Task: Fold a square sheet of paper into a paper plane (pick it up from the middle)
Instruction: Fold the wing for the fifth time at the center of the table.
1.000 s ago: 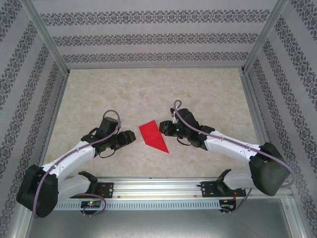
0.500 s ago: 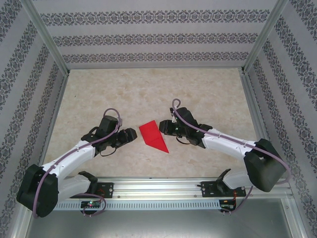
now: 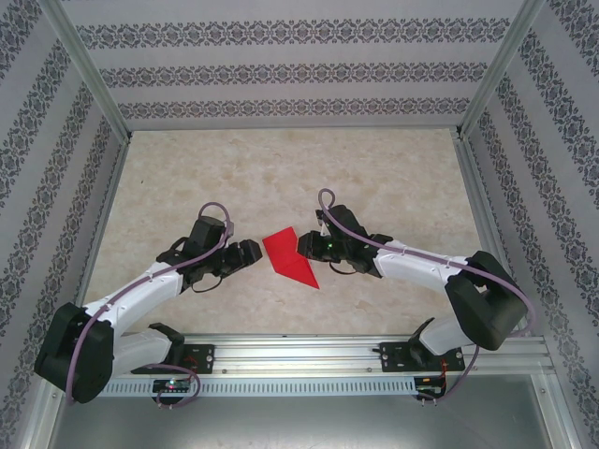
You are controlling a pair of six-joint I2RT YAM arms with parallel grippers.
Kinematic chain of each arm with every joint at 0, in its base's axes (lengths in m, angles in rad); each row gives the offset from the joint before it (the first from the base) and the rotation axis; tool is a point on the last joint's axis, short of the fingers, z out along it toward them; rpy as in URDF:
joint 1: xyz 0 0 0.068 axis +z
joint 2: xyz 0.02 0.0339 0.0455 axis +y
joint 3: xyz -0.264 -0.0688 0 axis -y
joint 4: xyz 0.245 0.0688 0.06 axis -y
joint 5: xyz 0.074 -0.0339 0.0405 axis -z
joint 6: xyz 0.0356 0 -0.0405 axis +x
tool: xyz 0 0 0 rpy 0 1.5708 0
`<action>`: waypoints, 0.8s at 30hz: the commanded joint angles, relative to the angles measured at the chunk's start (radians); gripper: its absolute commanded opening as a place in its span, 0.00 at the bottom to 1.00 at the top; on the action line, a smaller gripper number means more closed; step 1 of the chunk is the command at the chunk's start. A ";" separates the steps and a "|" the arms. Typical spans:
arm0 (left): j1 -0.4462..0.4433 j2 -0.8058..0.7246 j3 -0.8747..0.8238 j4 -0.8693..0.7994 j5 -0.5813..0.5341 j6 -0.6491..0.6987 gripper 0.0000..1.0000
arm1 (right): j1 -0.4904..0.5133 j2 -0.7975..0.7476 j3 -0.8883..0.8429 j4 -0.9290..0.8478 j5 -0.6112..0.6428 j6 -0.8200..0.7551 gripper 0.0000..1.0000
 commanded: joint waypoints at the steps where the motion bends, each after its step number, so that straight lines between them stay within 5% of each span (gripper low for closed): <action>1: 0.017 -0.008 0.020 0.060 0.037 -0.039 0.72 | 0.004 0.001 -0.001 -0.002 0.041 0.013 0.18; 14: 0.020 -0.002 0.004 0.085 0.039 -0.048 0.72 | -0.027 0.005 0.004 0.061 -0.124 -0.019 0.21; 24: 0.021 0.044 0.020 0.089 0.049 -0.047 0.71 | -0.067 0.033 0.037 0.026 -0.197 -0.062 0.12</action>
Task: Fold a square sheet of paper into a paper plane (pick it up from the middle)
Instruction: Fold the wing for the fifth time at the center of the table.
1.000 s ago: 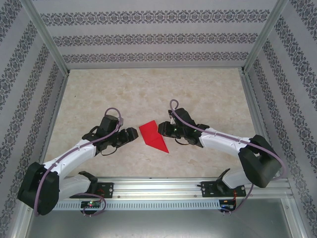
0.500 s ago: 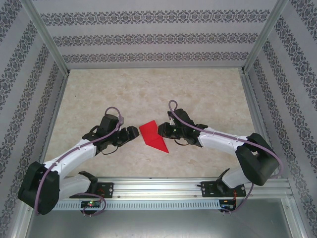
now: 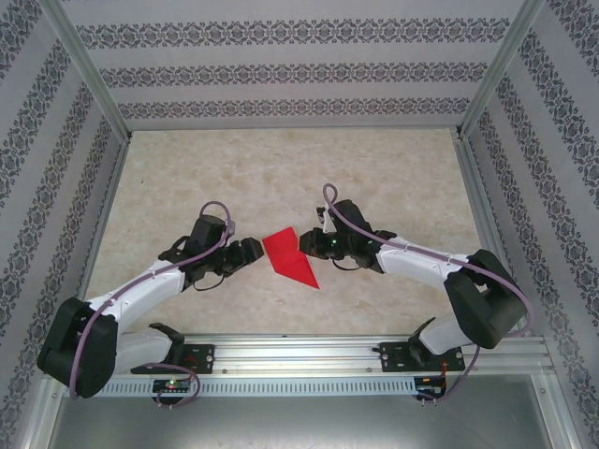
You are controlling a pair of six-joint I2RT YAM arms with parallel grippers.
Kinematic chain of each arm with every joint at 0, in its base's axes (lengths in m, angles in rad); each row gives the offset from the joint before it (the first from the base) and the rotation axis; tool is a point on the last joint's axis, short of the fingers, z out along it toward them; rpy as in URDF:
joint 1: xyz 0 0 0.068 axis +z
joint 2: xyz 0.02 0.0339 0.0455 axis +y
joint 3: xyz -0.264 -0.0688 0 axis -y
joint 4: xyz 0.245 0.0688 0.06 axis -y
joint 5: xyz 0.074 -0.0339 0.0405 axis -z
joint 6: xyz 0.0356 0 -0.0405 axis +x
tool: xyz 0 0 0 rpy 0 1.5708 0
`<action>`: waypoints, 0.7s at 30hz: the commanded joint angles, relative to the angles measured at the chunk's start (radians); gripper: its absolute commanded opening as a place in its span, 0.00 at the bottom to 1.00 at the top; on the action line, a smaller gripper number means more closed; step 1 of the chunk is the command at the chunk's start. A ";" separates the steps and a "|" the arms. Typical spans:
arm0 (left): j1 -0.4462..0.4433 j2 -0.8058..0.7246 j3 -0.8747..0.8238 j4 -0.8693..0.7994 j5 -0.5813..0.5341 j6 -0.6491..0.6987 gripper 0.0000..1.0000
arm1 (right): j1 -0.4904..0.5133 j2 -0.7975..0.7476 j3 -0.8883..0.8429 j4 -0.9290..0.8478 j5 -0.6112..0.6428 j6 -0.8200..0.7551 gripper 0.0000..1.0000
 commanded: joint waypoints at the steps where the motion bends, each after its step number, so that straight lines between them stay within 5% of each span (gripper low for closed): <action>1: 0.014 0.025 0.023 0.041 0.015 -0.013 0.71 | -0.006 0.025 0.030 0.012 -0.051 -0.029 0.12; 21: 0.012 0.174 0.070 0.116 0.087 -0.005 0.72 | -0.030 0.166 -0.017 0.092 -0.080 -0.041 0.10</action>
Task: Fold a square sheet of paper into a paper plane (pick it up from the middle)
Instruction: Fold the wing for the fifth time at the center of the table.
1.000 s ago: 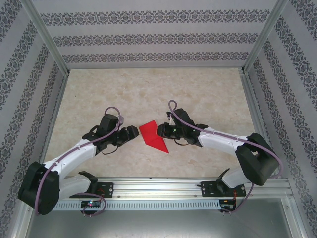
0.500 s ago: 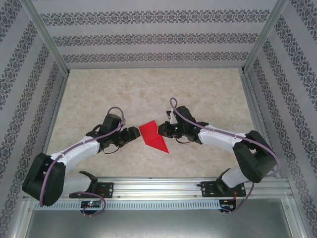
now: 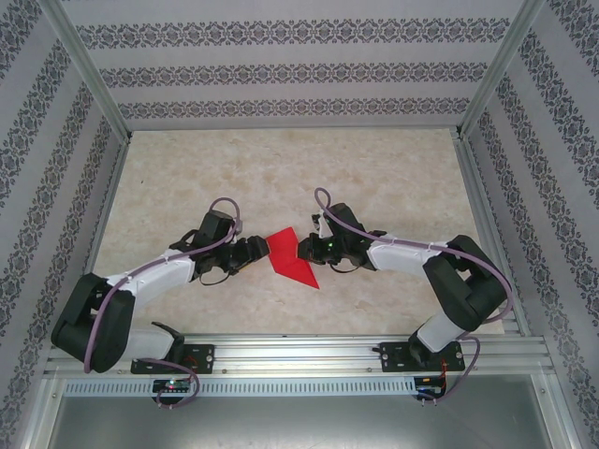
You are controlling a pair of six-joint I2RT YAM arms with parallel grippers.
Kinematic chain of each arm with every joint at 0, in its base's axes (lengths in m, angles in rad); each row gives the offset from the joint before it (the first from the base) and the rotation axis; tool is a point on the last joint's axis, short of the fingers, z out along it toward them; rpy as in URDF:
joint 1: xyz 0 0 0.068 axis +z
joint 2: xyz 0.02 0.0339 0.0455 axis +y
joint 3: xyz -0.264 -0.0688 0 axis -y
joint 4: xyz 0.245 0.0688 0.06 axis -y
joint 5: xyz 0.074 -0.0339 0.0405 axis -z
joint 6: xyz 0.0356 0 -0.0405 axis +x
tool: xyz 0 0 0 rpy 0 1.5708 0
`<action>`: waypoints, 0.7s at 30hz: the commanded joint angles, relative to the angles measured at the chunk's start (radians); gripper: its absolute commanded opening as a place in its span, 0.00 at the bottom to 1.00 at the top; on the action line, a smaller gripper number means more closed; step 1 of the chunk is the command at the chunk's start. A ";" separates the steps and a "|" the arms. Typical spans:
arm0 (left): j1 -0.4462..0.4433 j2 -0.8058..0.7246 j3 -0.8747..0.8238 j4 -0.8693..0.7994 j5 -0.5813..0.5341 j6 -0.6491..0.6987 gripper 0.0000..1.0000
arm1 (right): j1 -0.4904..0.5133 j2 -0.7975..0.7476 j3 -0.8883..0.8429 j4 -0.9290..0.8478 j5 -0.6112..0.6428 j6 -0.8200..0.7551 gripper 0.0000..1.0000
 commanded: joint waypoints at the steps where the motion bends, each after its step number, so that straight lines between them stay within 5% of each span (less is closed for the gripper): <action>1: 0.011 0.024 0.026 0.065 0.037 -0.006 0.72 | -0.022 0.042 -0.018 0.049 -0.005 -0.034 0.10; 21: -0.039 0.206 0.125 0.092 0.073 -0.041 0.71 | -0.080 0.166 -0.127 0.269 -0.029 0.041 0.12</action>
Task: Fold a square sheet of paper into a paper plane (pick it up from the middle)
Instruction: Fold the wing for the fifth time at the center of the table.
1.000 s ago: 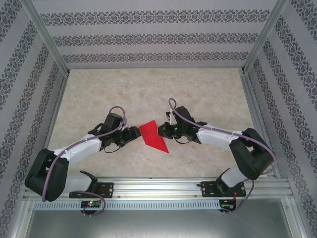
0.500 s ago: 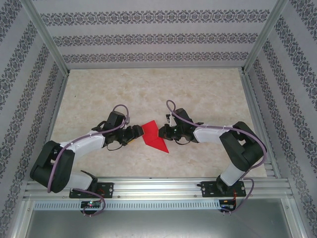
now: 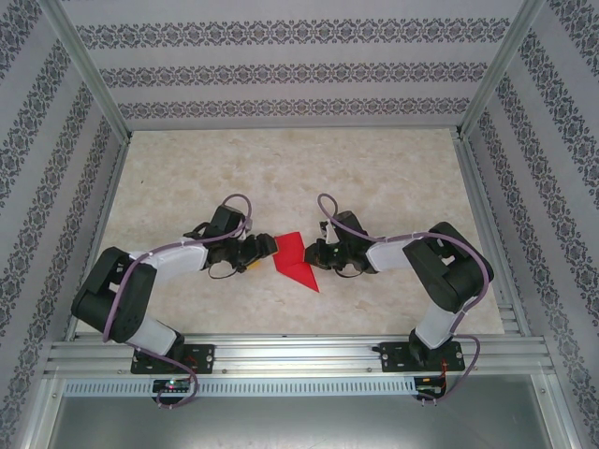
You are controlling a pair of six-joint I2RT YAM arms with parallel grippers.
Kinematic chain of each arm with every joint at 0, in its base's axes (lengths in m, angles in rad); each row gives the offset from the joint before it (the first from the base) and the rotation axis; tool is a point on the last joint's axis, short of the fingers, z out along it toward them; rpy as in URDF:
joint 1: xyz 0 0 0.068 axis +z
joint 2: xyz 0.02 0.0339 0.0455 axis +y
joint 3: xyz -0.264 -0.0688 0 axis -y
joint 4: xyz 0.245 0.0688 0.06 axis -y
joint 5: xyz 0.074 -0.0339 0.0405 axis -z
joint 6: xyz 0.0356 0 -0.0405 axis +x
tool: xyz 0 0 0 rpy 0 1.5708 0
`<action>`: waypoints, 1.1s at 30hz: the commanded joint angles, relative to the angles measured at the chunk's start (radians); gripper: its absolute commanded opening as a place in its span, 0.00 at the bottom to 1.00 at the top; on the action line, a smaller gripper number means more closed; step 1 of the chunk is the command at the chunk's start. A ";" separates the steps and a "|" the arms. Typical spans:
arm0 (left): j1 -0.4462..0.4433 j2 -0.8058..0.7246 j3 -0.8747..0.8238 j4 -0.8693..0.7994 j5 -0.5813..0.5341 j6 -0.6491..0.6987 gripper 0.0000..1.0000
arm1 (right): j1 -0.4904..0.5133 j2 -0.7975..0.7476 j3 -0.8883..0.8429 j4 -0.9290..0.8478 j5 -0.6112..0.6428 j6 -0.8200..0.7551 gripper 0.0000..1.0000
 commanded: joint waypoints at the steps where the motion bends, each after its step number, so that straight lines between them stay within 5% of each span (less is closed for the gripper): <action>1: -0.029 0.039 0.045 0.058 0.018 -0.035 0.70 | -0.013 0.030 -0.036 0.065 0.017 0.024 0.12; 11: -0.085 0.094 0.052 0.112 -0.001 -0.085 0.65 | -0.039 0.091 -0.099 0.224 -0.014 0.101 0.12; 26: -0.118 0.128 0.052 0.280 0.051 -0.159 0.54 | -0.060 0.087 -0.122 0.229 -0.014 0.101 0.14; 33: -0.118 0.122 0.052 0.251 0.028 -0.160 0.39 | -0.072 0.064 -0.099 0.187 -0.022 0.088 0.18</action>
